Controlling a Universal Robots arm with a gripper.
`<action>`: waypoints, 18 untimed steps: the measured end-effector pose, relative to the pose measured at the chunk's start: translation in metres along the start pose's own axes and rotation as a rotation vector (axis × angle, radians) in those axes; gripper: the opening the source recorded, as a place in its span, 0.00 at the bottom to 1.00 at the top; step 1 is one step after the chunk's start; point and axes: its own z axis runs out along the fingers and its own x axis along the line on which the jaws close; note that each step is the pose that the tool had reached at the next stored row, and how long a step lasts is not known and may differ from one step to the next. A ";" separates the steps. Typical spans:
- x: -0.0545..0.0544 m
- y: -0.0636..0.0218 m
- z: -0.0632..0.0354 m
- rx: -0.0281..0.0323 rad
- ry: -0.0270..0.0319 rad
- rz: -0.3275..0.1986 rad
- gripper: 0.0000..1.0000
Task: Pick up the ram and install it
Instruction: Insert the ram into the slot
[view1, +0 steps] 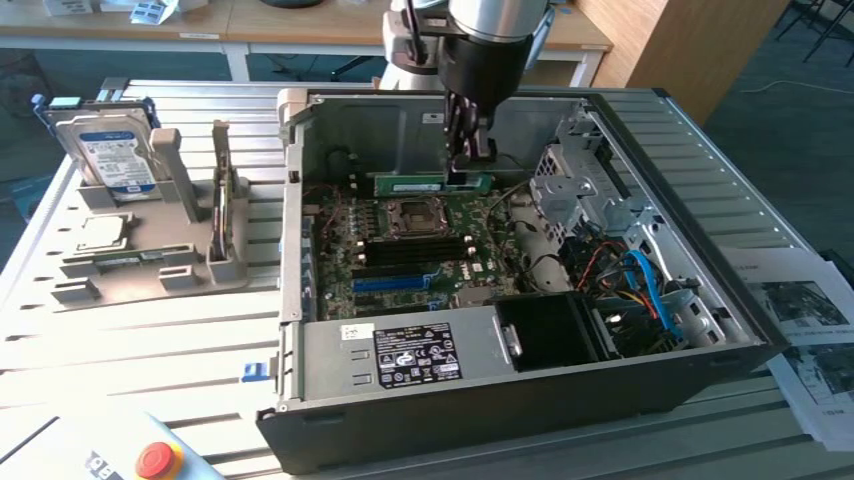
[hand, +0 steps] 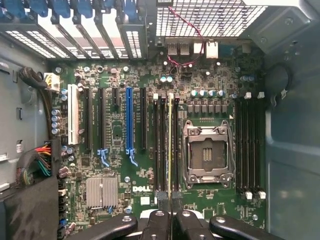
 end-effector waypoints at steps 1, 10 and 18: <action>0.000 0.0000 0.0006 0.0000 0.0000 0.000 0.12; 0.000 0.0000 0.0060 0.0000 0.0000 0.001 0.12; 0.001 -0.0001 0.0218 0.0001 0.0000 0.003 0.12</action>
